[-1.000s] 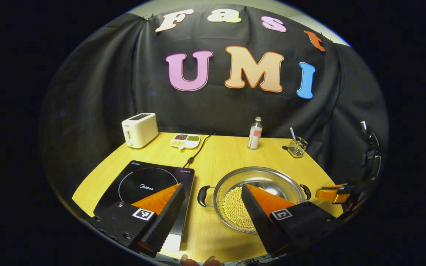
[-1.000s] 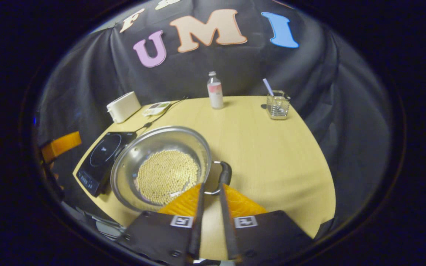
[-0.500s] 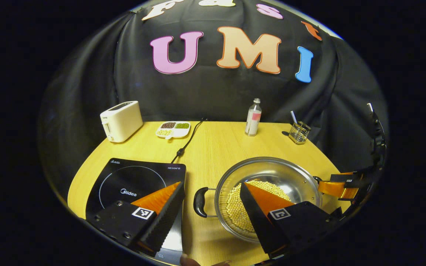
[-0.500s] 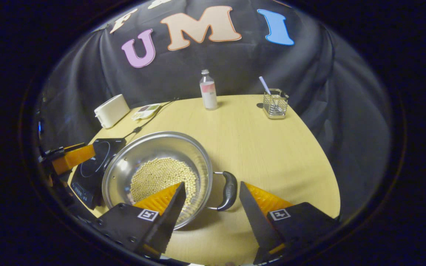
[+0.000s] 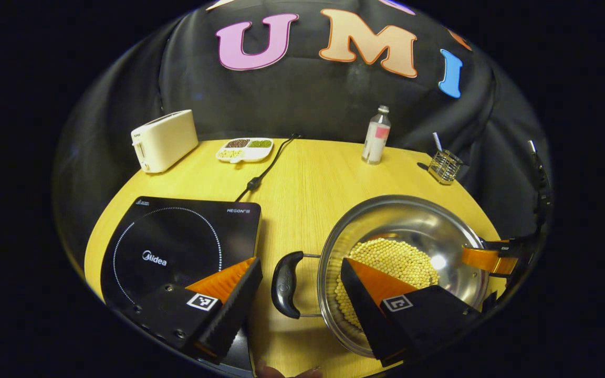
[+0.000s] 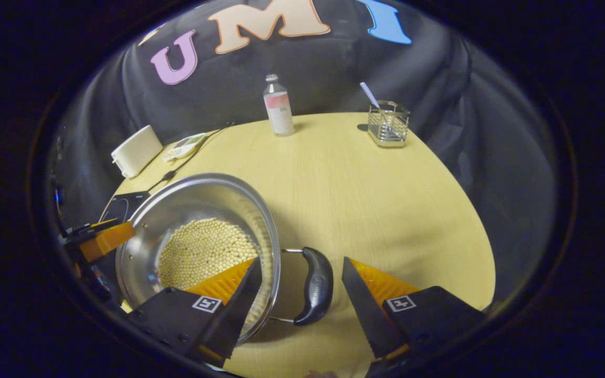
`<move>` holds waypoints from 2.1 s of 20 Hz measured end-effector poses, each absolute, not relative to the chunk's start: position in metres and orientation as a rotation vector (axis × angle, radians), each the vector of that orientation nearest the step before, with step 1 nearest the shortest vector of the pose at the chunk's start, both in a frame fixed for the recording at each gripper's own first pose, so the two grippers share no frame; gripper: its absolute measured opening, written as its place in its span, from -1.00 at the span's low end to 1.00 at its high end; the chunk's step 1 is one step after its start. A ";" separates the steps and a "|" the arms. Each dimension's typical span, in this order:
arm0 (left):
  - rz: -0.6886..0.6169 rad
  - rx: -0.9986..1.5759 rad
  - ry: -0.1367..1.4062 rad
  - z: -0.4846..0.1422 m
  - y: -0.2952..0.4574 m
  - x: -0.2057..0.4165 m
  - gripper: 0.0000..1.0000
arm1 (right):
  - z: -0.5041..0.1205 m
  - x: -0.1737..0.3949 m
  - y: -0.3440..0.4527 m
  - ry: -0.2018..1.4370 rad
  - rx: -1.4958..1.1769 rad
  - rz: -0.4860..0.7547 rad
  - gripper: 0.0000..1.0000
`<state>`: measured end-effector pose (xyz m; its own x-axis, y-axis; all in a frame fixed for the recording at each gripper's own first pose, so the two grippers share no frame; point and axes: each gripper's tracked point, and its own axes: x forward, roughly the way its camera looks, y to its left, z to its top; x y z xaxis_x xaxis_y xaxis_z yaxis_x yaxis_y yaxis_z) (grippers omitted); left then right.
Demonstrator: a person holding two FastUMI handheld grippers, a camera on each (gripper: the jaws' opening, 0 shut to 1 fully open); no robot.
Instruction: First push the handle of the pot to place it horizontally, then grasp the pot with both hands and set it on the induction cooktop.
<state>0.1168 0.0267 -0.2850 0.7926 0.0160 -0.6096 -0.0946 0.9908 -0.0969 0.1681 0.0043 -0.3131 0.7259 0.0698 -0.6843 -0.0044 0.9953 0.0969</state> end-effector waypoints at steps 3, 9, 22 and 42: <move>0.063 -0.142 0.679 -0.296 0.024 0.119 0.96 | -0.321 0.172 0.009 0.774 0.082 0.055 0.92; 0.072 -0.105 0.688 -0.301 0.023 0.122 0.89 | -0.326 0.176 0.012 0.796 0.116 0.062 0.63; 0.075 -0.078 0.676 -0.301 0.023 0.123 0.41 | -0.331 0.175 0.014 0.814 0.116 0.063 0.22; 0.129 -0.078 0.665 -0.288 0.020 0.120 0.38 | -0.316 0.188 0.008 0.782 0.105 0.090 0.08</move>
